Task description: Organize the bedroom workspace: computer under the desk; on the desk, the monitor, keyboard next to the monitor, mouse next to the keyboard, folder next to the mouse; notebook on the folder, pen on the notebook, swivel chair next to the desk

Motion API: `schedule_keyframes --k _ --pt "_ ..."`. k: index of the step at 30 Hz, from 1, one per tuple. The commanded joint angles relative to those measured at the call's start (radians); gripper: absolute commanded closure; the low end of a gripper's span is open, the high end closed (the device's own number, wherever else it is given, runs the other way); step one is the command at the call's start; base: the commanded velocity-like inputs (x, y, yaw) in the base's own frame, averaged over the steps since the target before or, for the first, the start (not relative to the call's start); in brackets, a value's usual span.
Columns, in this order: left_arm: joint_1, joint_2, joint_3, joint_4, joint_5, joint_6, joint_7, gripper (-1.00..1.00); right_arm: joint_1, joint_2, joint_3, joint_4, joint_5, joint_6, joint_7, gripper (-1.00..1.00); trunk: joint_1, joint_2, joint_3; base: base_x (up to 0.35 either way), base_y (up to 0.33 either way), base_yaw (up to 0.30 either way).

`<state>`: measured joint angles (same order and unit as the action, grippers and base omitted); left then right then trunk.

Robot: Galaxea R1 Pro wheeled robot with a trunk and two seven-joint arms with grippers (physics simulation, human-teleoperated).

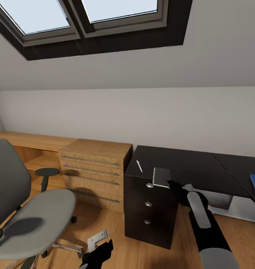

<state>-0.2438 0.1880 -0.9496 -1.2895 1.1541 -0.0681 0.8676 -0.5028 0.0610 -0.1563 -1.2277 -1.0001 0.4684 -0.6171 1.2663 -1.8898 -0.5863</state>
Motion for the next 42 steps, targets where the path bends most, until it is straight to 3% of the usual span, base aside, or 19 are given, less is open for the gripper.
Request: schedule_keyframes --k 1,2,8,20,27,32,37,39,42 --pt "-0.002 0.001 -0.004 -0.002 0.007 -0.007 0.004 -1.0 -0.001 -0.008 -0.009 0.003 -0.038 0.011 -0.003 -1.0 0.004 -0.008 -0.004 0.0 0.0 0.0" --pt "-0.002 0.001 -0.004 -0.002 0.007 -0.008 0.004 -1.0 0.0 -0.018 -0.017 0.008 -0.07 0.018 0.0 -1.0 0.008 -0.015 -0.008 0.0 0.0 0.0" --pt "-0.002 0.001 -0.004 -0.002 0.006 -0.008 0.004 -1.0 0.0 -0.022 -0.021 0.016 -0.09 0.022 0.003 -1.0 0.031 -0.057 -0.026 0.0 0.0 0.0" --pt "-0.002 0.001 -0.006 -0.002 0.006 -0.009 0.004 -1.0 0.0 -0.025 -0.02 0.094 -0.083 0.017 0.116 -1.0 0.077 -0.141 -0.064 0.0 0.0 0.0" --pt "-0.002 0.002 -0.006 -0.002 0.006 -0.009 0.004 -1.0 0.0 -0.025 -0.018 0.098 -0.082 0.015 0.136 -1.0 0.104 -0.19 -0.086 0.0 0.0 0.0" --pt "-0.002 0.004 -0.006 -0.003 0.006 -0.01 0.004 -1.0 0.0 -0.032 -0.02 0.099 -0.08 0.015 0.22 -1.0 0.123 -0.225 -0.102 0.0 0.0 0.0" --pt "-0.002 0.002 -0.006 -0.004 0.006 -0.009 0.004 -1.0 0.0 -0.061 -0.019 0.099 -0.082 0.017 0.272 -1.0 0.142 -0.26 -0.117 0.0 0.0 0.0" --pt "-0.002 0.002 -0.007 -0.003 0.006 -0.009 0.003 -1.0 0.001 -0.087 -0.019 0.098 -0.08 0.019 0.364 -1.0 0.15 -0.274 -0.123 0.0 0.0 0.0" --pt "-0.002 0.001 -0.008 -0.002 0.006 -0.009 0.003 -1.0 0.002 -0.101 -0.019 0.099 -0.079 0.02 0.437 -1.0 0.161 -0.295 -0.133 0.0 0.0 0.0"
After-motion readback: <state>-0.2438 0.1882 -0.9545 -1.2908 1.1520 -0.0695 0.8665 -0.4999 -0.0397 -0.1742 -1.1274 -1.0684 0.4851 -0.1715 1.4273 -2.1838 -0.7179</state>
